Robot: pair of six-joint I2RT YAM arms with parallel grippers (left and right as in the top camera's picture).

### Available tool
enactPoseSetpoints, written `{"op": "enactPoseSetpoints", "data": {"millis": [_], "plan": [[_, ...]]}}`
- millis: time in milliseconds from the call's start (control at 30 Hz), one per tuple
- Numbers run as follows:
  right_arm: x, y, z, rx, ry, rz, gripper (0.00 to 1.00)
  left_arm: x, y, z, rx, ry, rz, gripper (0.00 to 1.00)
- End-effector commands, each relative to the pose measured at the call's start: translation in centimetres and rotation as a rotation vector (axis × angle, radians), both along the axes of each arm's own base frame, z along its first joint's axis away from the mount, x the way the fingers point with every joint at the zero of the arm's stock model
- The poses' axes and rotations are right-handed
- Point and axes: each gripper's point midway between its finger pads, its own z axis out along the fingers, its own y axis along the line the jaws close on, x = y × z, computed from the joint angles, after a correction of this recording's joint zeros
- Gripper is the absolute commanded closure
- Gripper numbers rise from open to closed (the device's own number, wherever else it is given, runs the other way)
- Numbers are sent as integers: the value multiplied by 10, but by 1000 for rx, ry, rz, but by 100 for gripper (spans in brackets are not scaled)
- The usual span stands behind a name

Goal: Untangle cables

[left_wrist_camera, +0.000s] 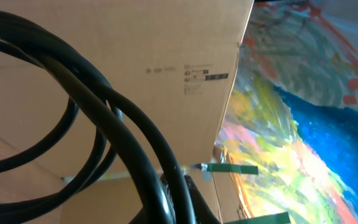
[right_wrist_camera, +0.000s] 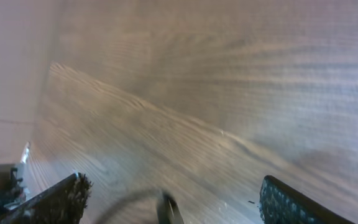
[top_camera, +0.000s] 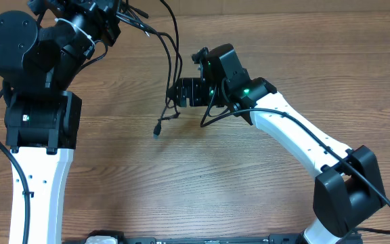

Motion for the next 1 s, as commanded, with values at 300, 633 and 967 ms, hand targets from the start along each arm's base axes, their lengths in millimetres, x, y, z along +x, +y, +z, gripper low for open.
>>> {"op": "enactPoseSetpoints", "data": {"millis": [300,633,967], "plan": [[-55,-12,-29,-87,214,121,1,-14,3,25,-23,-61,20,96],[-118,6,-19,-9,175,539,0,-15,4,28,-25,-76,21,96],[-196,31,-10,63,132,899,0,-13,5,27,-25,-73,27,96]]}}
